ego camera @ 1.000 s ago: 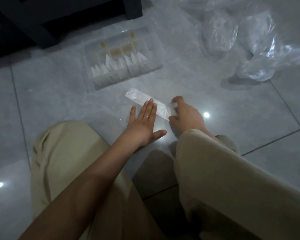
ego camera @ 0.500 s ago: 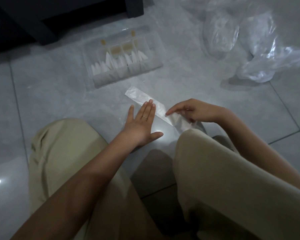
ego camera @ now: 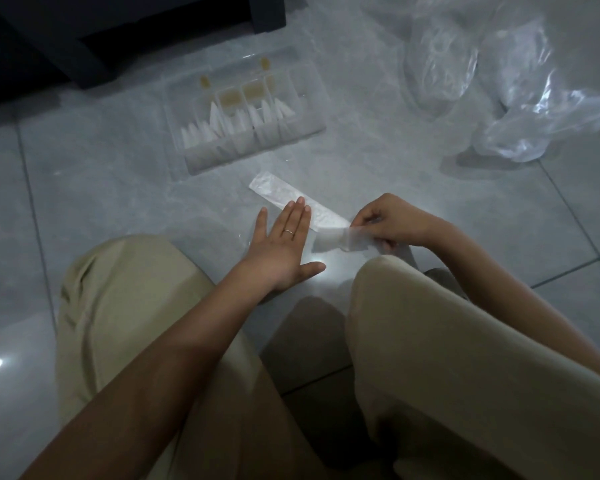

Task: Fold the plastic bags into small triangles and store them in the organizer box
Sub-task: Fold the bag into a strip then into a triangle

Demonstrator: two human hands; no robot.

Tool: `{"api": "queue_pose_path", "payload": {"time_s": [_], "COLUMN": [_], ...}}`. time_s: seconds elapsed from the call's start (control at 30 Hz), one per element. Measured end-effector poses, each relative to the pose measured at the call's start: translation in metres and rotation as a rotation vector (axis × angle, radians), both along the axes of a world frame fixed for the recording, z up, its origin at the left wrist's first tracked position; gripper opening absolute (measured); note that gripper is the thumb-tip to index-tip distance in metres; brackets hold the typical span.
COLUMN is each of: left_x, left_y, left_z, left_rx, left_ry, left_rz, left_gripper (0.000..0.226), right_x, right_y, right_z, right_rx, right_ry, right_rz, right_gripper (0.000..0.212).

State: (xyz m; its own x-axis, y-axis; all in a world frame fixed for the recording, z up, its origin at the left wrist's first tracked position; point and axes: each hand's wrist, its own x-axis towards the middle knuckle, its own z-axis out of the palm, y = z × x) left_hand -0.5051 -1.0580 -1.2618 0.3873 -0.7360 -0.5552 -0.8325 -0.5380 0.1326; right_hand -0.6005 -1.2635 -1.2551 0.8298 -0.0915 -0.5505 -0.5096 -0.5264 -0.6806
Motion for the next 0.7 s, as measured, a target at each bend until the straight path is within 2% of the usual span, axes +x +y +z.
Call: {"api": "queue_pose_path", "payload": {"time_s": [0.13, 0.23, 0.3, 0.37, 0.53, 0.7], "left_x": [0.0, 0.003, 0.003, 0.003, 0.0, -0.004], "left_y": [-0.005, -0.015, -0.02, -0.022, -0.028, -0.028], "left_z": [0.002, 0.003, 0.001, -0.001, -0.007, -0.013], "left_rx": [-0.182, -0.406, -0.468, -0.495, -0.575, -0.655], "left_ry": [0.1, 0.19, 0.172, 0.151, 0.111, 0.04], "left_rz": [0.128, 0.361, 0.429, 0.434, 0.411, 0.387], "left_gripper": [0.087, 0.056, 0.041, 0.042, 0.052, 0.041], "right_x": [0.001, 0.001, 0.0, -0.001, -0.004, -0.003], "right_y": [0.012, 0.021, 0.027, 0.033, 0.051, 0.057], "right_z": [0.0, -0.002, -0.003, -0.003, -0.003, -0.003], "right_rx": [-0.121, -0.206, -0.222, -0.239, -0.313, -0.346], "right_ry": [-0.006, -0.009, -0.026, -0.032, 0.016, 0.051], "right_rz": [-0.112, -0.18, -0.255, -0.32, -0.476, -0.549], "right_gripper": [0.013, 0.016, 0.021, 0.024, 0.017, 0.012]}}
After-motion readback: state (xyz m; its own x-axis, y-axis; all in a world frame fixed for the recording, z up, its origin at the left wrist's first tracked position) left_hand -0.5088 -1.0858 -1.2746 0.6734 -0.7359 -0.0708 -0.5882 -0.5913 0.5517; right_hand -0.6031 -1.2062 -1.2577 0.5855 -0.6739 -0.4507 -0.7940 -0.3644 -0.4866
